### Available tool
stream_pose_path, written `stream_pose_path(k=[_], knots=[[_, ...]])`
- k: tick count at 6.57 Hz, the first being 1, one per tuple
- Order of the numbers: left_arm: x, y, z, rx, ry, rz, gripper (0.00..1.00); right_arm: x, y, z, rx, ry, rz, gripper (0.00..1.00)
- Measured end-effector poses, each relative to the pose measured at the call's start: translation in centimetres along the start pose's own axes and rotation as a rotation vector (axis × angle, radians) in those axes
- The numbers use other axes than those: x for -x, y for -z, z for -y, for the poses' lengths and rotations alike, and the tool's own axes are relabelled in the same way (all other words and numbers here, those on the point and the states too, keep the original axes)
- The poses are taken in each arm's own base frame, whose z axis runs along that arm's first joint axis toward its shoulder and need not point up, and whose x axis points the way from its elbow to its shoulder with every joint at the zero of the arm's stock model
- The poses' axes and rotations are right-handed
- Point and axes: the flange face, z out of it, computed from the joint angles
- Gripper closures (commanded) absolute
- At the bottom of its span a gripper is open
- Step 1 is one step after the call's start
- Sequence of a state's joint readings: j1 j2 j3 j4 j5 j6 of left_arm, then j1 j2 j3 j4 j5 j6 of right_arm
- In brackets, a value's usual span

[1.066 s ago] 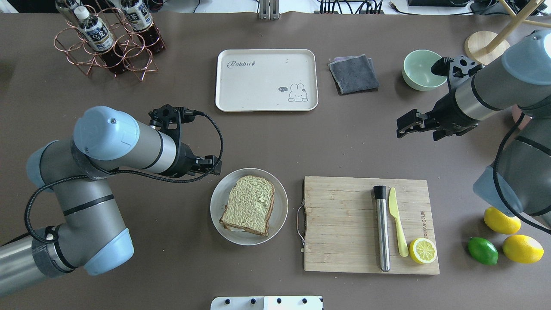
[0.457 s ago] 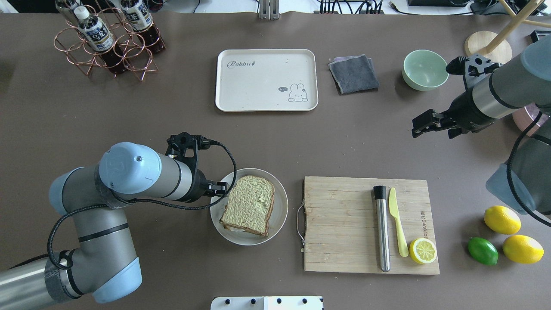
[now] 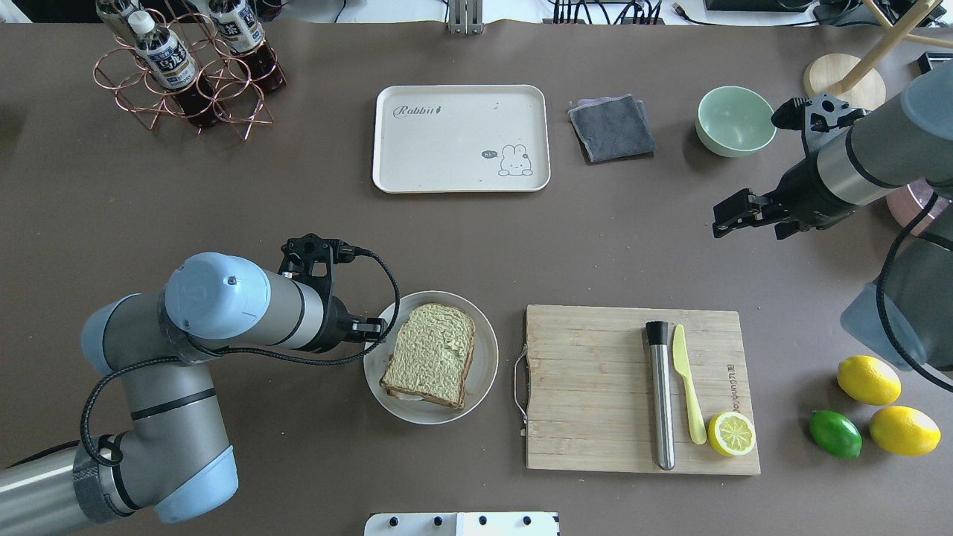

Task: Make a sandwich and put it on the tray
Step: 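Grasp the rim of the white plate with the left gripper, then slide the plate with the left gripper onto the white tray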

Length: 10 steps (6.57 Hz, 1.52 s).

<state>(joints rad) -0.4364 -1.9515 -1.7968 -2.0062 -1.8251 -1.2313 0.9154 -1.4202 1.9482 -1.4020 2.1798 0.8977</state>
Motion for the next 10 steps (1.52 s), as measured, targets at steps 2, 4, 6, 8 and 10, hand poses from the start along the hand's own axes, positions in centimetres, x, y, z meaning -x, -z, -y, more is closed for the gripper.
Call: stream_pose_path(k=[2,4,6,8,10], knots=[[-0.7,-0.9,-1.0,-0.002,-0.007,-0.005,0.57,0.1,0.1,-0.1,0.004,0.001,0.007,0.00],[-0.5,-1.2,-1.4,-0.003,-0.011,0.001,0.59,0.1,0.3,-0.2,0.016,-0.001,0.019,0.00],[-0.3,-1.4,-1.5,-0.001,-0.012,0.006,0.75,0.2,0.5,-0.3,0.019,-0.006,0.027,0.00],[-0.4,-1.6,-1.9,0.004,-0.014,0.007,1.00,0.1,0.4,-0.4,0.026,-0.010,0.030,0.00],[-0.4,-1.7,-2.0,0.006,-0.013,0.009,1.00,0.0,0.4,-0.5,0.028,-0.011,0.031,0.00]])
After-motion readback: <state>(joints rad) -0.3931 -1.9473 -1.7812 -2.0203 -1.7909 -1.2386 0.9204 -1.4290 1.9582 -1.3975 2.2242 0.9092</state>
